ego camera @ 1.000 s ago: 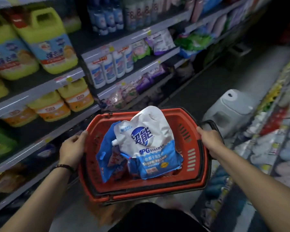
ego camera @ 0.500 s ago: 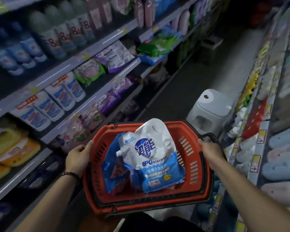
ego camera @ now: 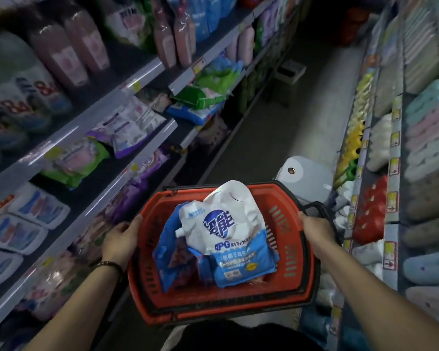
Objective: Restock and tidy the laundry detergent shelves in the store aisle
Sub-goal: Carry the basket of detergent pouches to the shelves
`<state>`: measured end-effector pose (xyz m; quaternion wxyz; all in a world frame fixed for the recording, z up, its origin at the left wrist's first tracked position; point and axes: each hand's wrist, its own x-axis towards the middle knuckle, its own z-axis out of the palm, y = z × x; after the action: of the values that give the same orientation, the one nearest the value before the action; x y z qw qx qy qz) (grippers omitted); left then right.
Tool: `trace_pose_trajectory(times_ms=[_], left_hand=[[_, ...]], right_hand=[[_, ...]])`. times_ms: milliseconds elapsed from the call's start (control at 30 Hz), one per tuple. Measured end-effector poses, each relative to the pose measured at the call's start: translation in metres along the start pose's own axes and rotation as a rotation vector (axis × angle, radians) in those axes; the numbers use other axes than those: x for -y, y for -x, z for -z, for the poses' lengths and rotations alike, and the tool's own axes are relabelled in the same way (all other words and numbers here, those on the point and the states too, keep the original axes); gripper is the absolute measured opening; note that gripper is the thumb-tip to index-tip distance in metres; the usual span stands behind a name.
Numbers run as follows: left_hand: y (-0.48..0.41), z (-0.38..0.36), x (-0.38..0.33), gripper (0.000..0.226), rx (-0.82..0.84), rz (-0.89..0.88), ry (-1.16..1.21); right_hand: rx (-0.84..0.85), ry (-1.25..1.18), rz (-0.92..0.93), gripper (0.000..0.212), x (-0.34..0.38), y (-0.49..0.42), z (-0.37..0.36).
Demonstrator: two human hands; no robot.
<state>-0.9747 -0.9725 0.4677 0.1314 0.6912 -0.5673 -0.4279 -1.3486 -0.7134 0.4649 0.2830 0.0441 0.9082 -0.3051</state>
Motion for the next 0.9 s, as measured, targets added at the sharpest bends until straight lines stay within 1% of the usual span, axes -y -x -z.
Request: trace_pose_trajectory(times_ms=[67, 167, 200, 233, 367, 400, 433, 467, 500, 533, 600, 633, 700, 733, 800, 867, 900], left_hand=[[-0.026, -0.008, -0.027, 0.065, 0.005, 0.014, -0.011], [-0.072, -0.022, -0.058, 0.086, 0.02, 0.054, 0.098], [-0.086, -0.028, -0.067, 0.088, 0.024, 0.058, 0.121], [-0.099, -0.034, -0.075, 0.082, 0.029, 0.045, 0.128], [-0.116, -0.056, -0.129, 0.033, 0.048, -0.108, 0.103], [-0.126, -0.063, -0.139, 0.028, 0.035, -0.11, 0.079], [-0.133, -0.07, -0.152, 0.031, 0.034, -0.111, 0.053], [-0.143, -0.078, -0.161, 0.039, 0.026, -0.108, -0.026], [-0.152, -0.084, -0.17, 0.052, 0.01, -0.092, -0.138], [-0.161, -0.09, -0.179, 0.062, -0.016, -0.088, -0.222], [-0.17, -0.1, -0.198, 0.059, -0.022, -0.114, -0.352], [-0.174, -0.104, -0.205, 0.06, -0.026, -0.122, -0.366], [-0.174, -0.112, -0.218, 0.073, -0.073, -0.09, -0.267], [-0.177, -0.116, -0.222, 0.076, -0.114, -0.064, -0.222], [-0.186, -0.124, -0.229, 0.074, -0.157, -0.018, -0.184], [-0.192, -0.129, -0.236, 0.067, -0.152, 0.032, -0.193], [-0.195, -0.132, -0.24, 0.064, -0.146, 0.035, -0.234]], right_hand=[[-0.018, -0.022, -0.009, 0.051, 0.028, -0.014, -0.002], [-0.026, -0.043, -0.031, 0.055, 0.069, -0.041, -0.004], [-0.032, -0.046, -0.023, 0.055, 0.082, -0.052, -0.006], [-0.031, -0.051, -0.02, 0.055, 0.096, -0.061, -0.006], [-0.031, -0.05, 0.009, 0.053, 0.153, -0.108, -0.012], [-0.021, -0.05, 0.023, 0.053, 0.167, -0.124, -0.014], [0.002, -0.045, 0.039, 0.051, 0.181, -0.14, -0.016], [0.036, -0.021, 0.059, 0.049, 0.195, -0.158, -0.019], [0.063, -0.002, 0.085, 0.048, 0.208, -0.176, -0.021], [0.09, 0.013, 0.104, 0.052, 0.22, -0.197, -0.024], [0.127, 0.044, 0.134, 0.059, 0.249, -0.236, -0.028], [0.134, 0.053, 0.162, 0.056, 0.266, -0.248, -0.028], [0.157, 0.073, 0.212, 0.052, 0.3, -0.268, -0.027], [0.171, 0.087, 0.236, 0.052, 0.316, -0.279, -0.028], [0.203, 0.105, 0.272, 0.051, 0.348, -0.299, -0.032], [0.23, 0.116, 0.319, 0.048, 0.378, -0.312, -0.039], [0.235, 0.121, 0.337, 0.046, 0.393, -0.32, -0.044]])
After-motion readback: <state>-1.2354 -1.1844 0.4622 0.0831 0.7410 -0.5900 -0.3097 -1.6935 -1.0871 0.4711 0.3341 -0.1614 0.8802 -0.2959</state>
